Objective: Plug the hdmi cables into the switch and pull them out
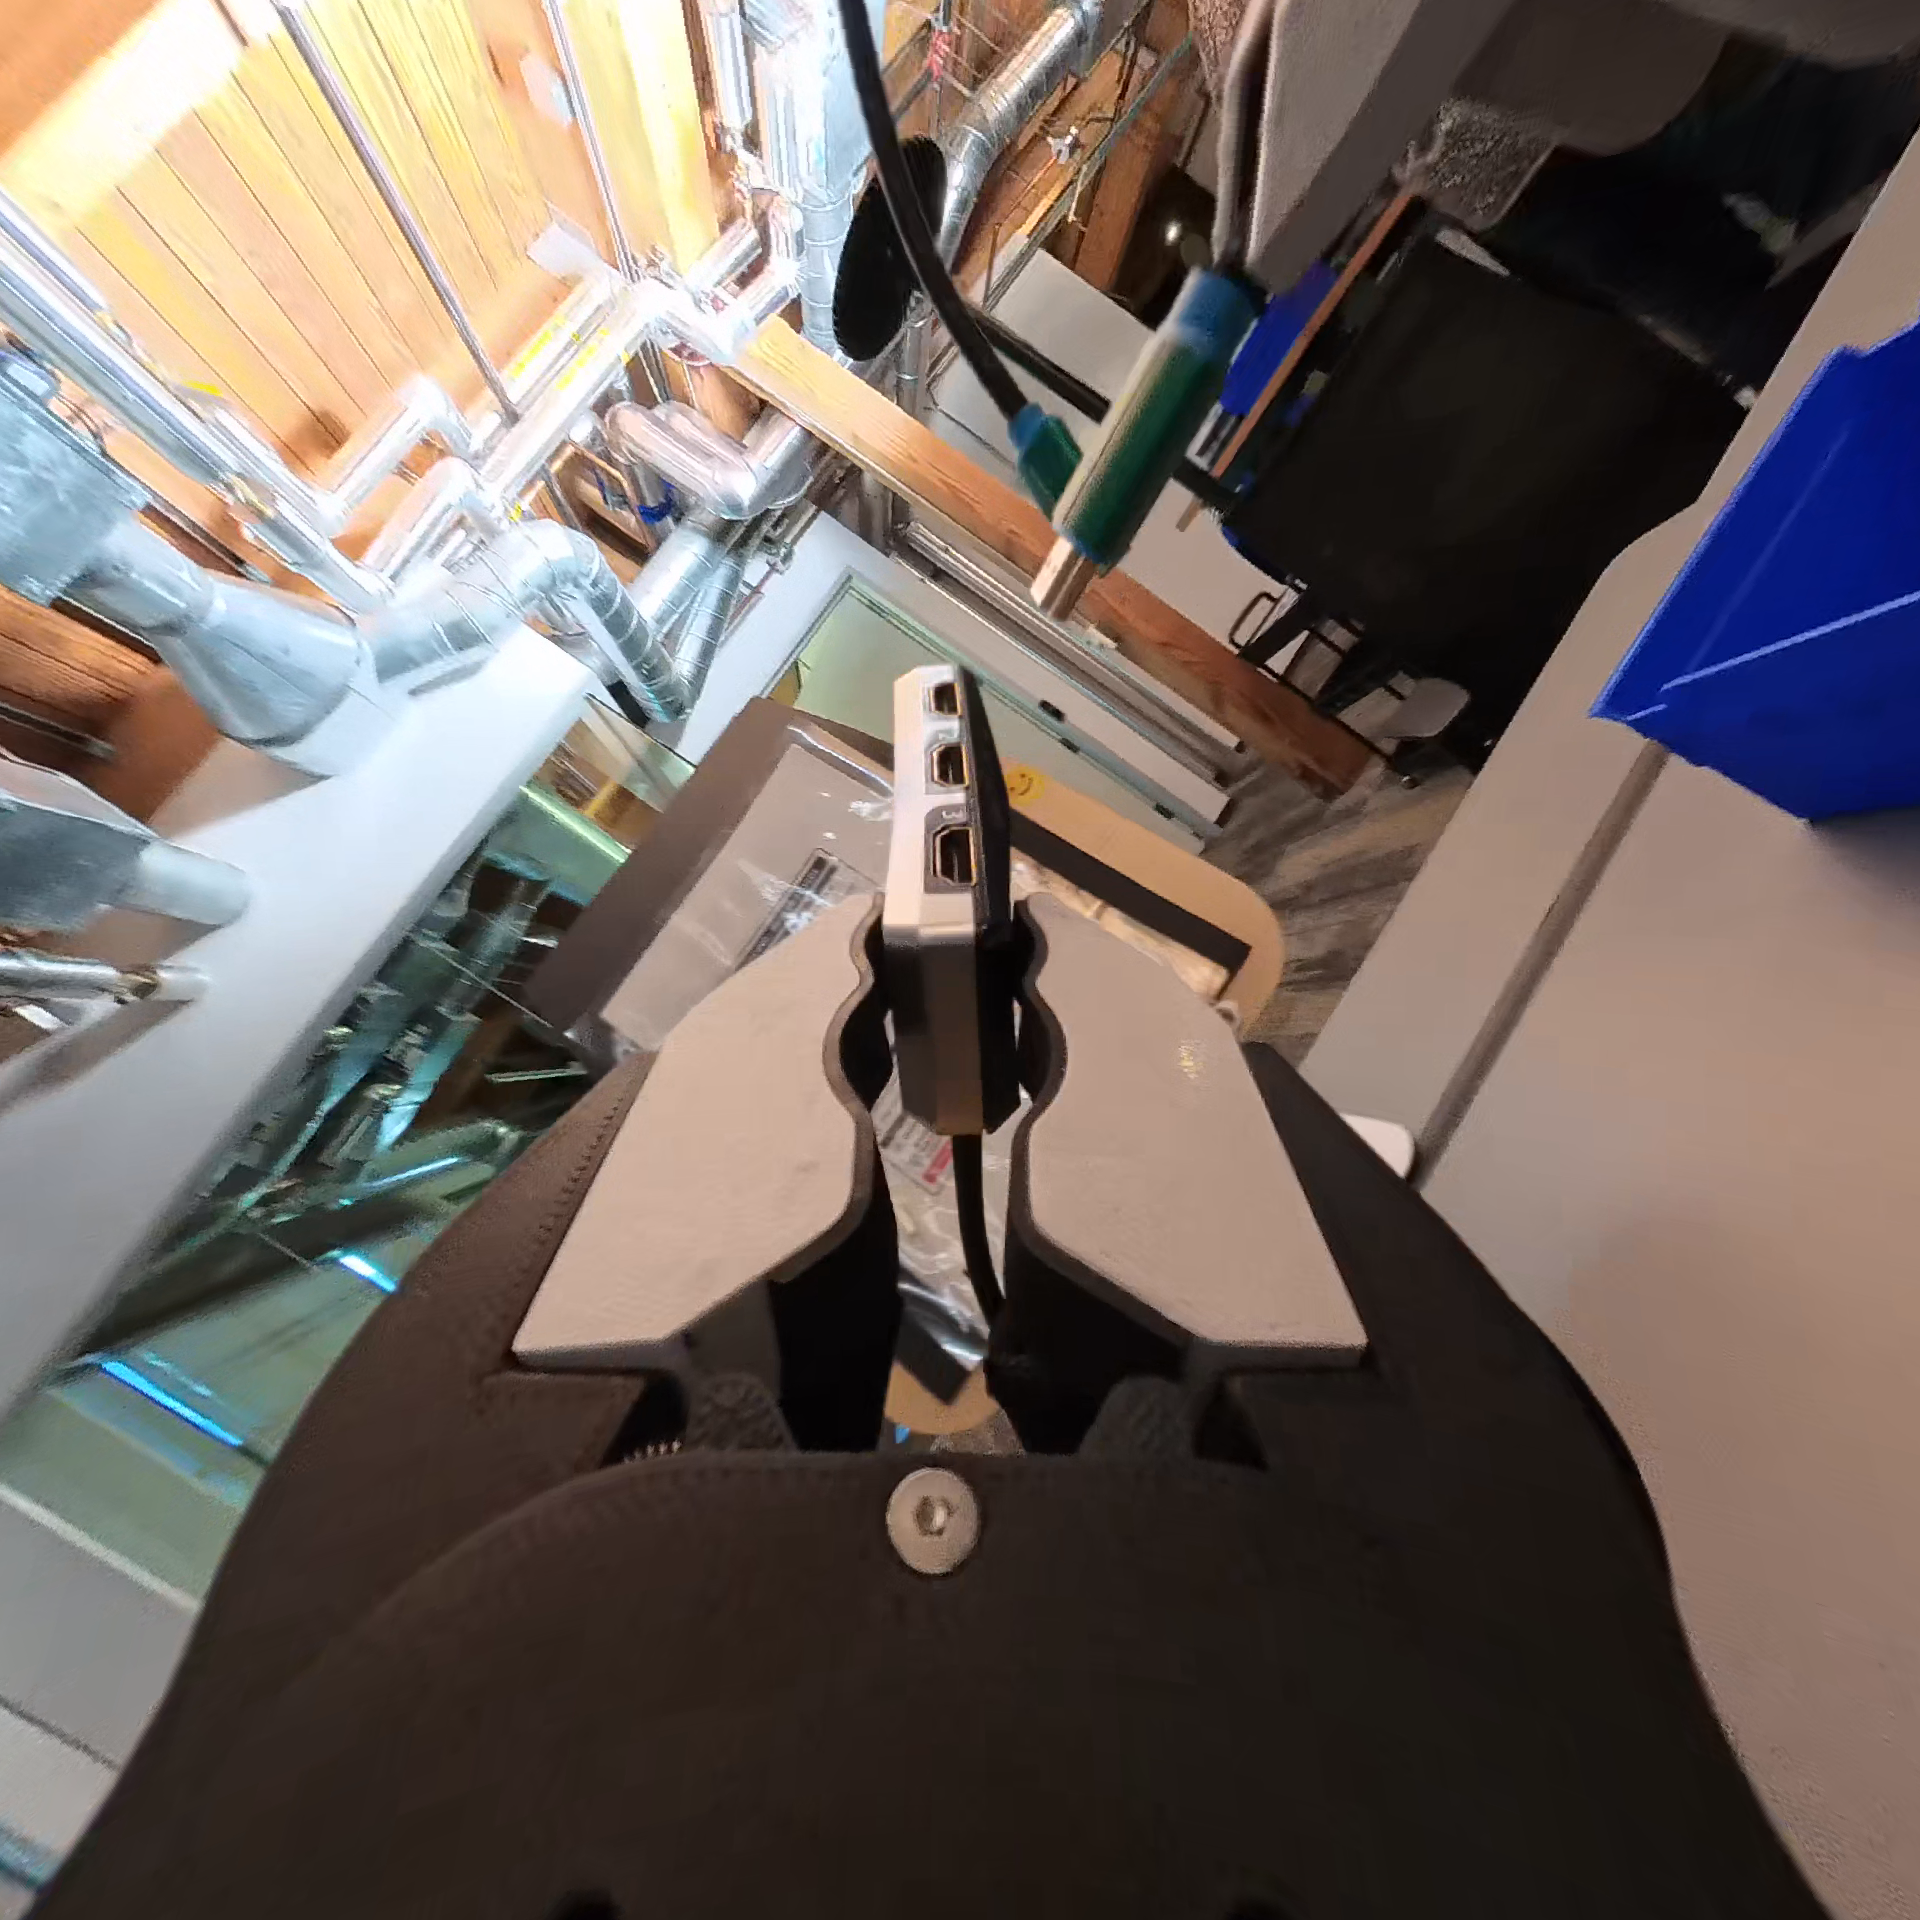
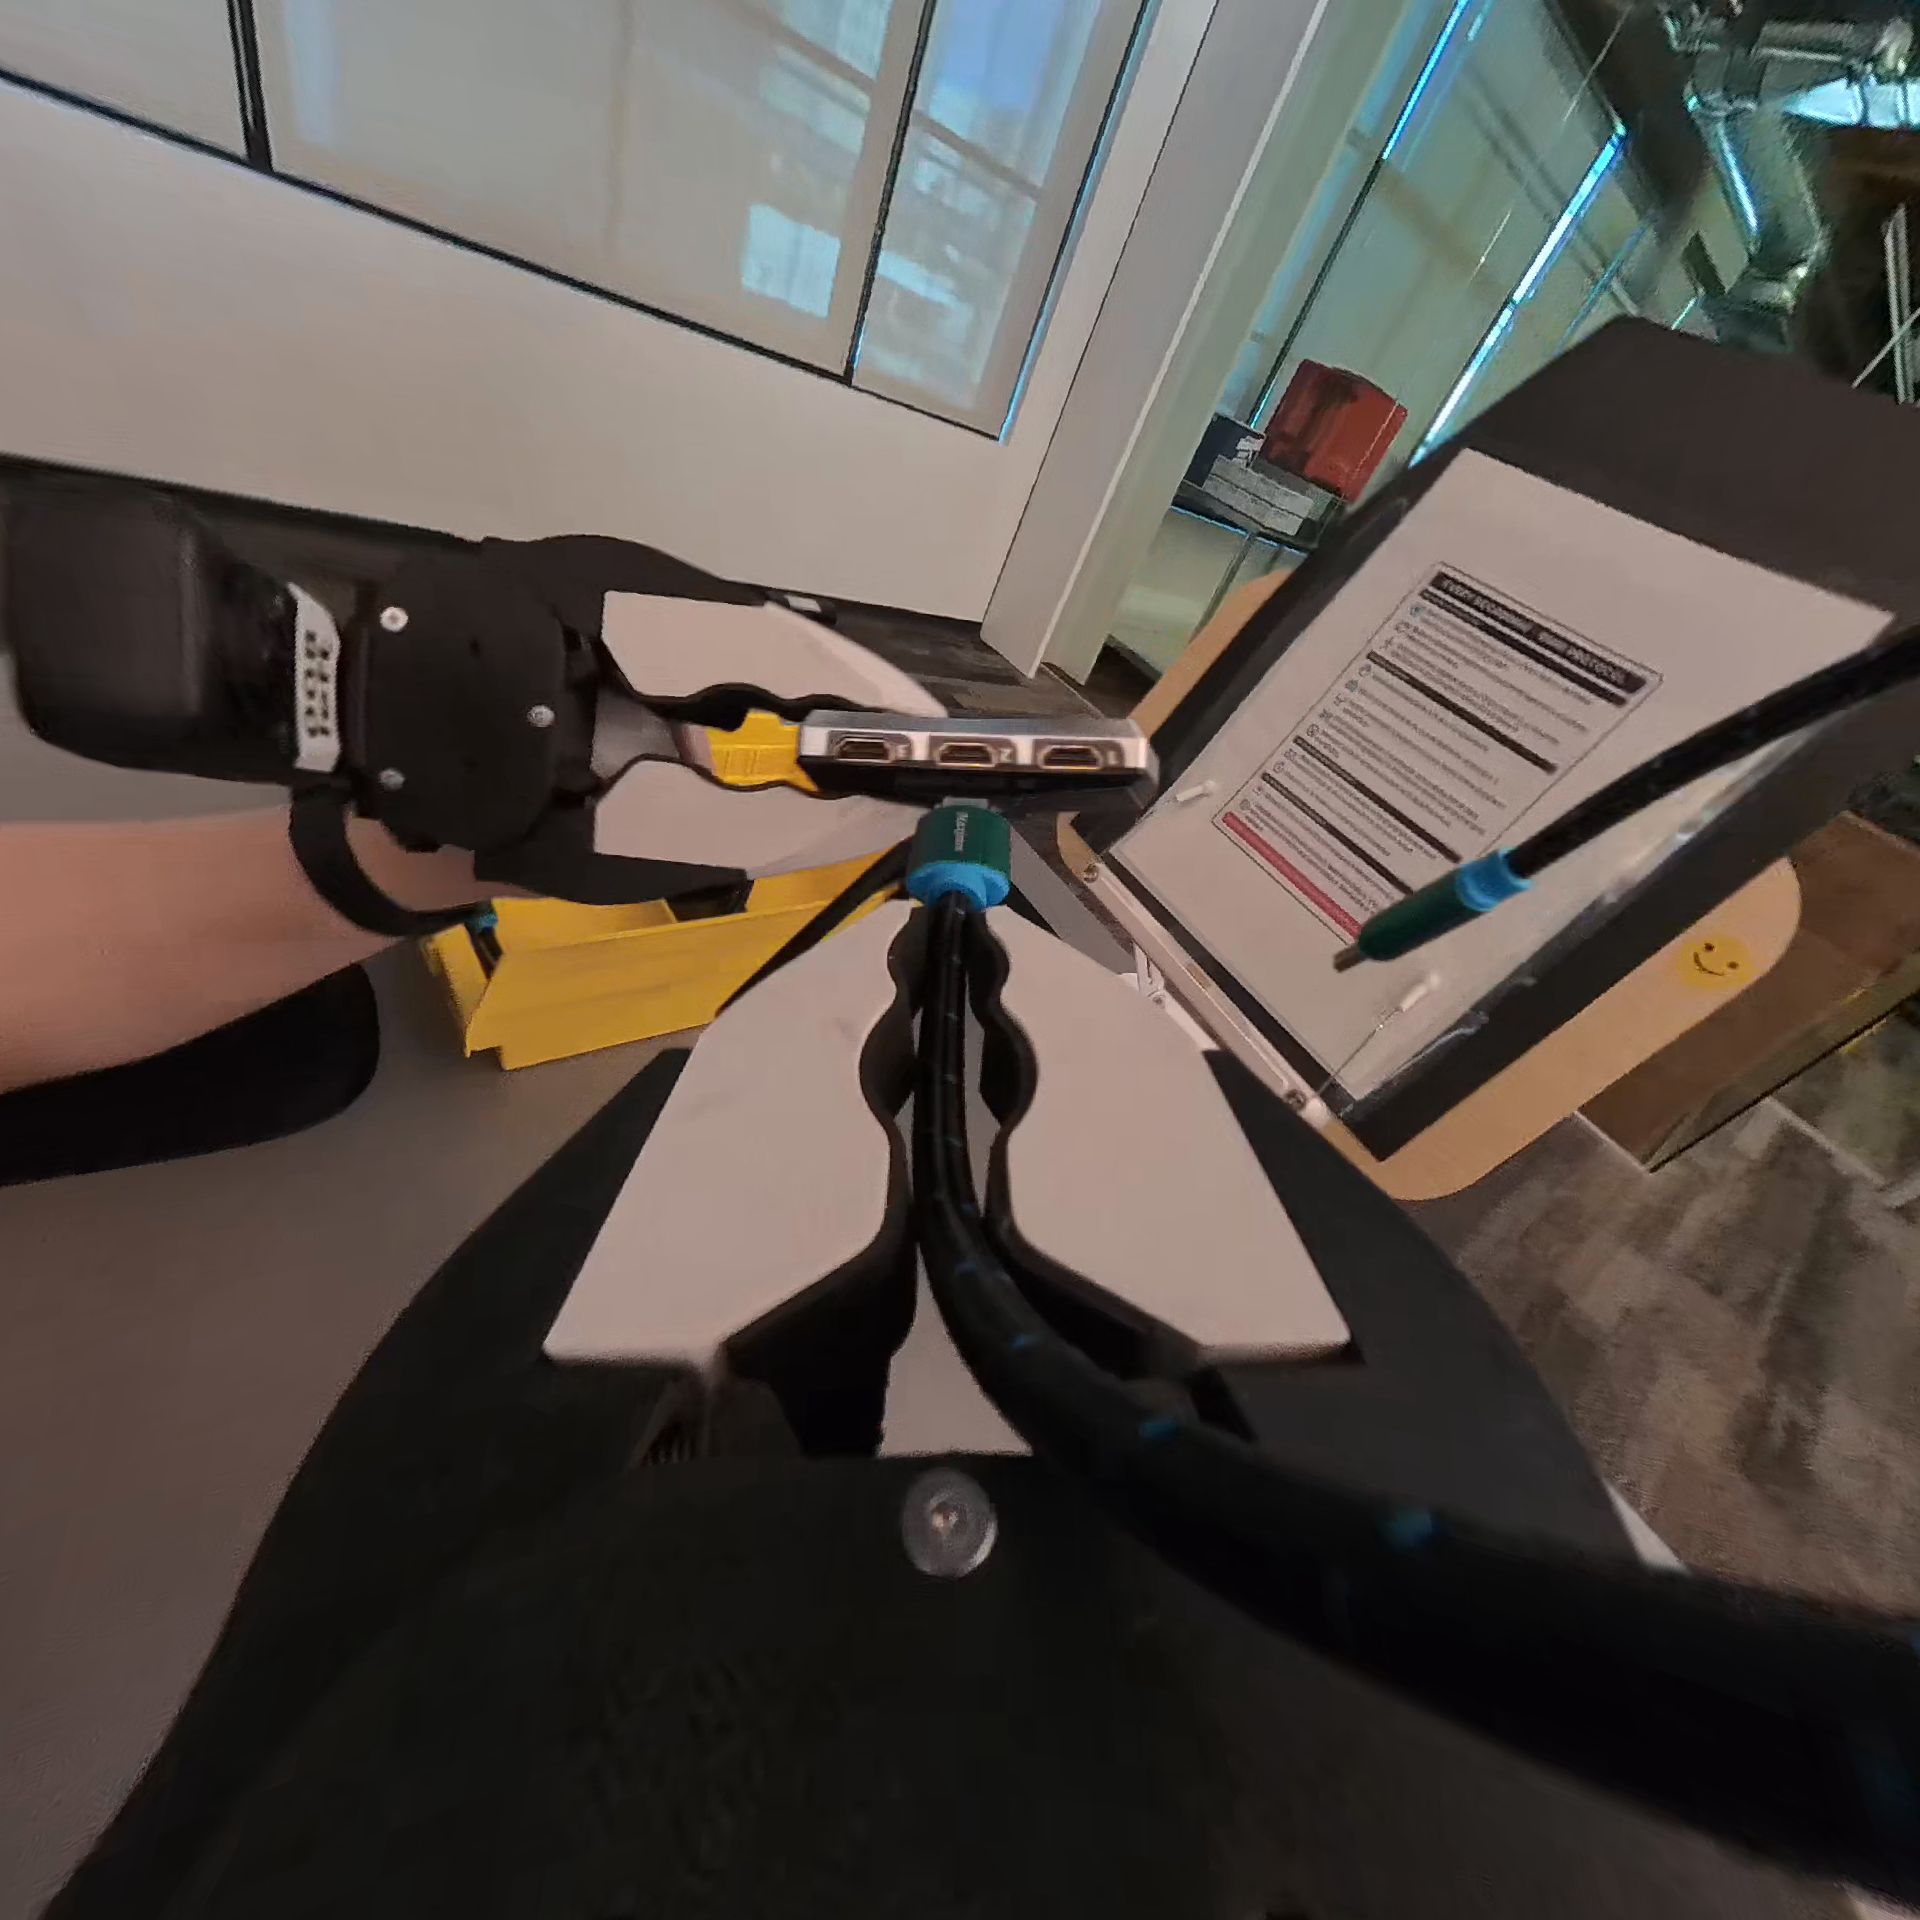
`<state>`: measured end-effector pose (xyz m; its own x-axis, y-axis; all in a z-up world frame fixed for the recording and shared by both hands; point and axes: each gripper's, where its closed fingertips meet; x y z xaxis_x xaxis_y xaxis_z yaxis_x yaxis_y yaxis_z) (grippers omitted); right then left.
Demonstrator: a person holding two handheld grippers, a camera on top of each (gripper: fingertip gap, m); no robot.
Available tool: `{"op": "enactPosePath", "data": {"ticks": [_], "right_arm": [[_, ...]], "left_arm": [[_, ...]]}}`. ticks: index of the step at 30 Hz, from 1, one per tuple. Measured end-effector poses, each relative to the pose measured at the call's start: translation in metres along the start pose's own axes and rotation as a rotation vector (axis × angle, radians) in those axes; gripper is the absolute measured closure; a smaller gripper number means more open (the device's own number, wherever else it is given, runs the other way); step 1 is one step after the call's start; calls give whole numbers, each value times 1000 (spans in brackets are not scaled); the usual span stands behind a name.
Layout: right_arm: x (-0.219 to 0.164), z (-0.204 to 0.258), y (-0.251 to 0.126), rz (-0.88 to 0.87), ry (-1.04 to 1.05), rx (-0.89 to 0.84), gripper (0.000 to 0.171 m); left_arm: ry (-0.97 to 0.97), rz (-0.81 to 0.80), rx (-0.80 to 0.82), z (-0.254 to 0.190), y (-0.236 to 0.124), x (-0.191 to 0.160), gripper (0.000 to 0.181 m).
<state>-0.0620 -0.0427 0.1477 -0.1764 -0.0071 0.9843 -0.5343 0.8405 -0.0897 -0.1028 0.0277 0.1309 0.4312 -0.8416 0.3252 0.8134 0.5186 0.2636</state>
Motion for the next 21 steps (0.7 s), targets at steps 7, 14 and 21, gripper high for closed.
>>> {"op": "enactPosePath", "data": {"ticks": [7,14,21], "right_arm": [[0,31,8,40,-41,1,163],[-7,28,15,66,-39,-15,163],[-9,24,13,80,-32,-11,163]], "left_arm": [[126,12,41,1,-3,-1,162],[143,-19,27,-7,-3,7,162],[165,-34,16,-14,-1,10,162]]}}
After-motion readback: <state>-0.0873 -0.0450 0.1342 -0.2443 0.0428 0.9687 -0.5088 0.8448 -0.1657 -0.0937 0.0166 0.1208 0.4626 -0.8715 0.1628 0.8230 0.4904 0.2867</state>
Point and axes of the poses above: each gripper's, where its closed fingertips meet, y out along the fingers, x out of its top, z = x × y across the jaws, and after that the axes turned 12 degrees about y, right-handed
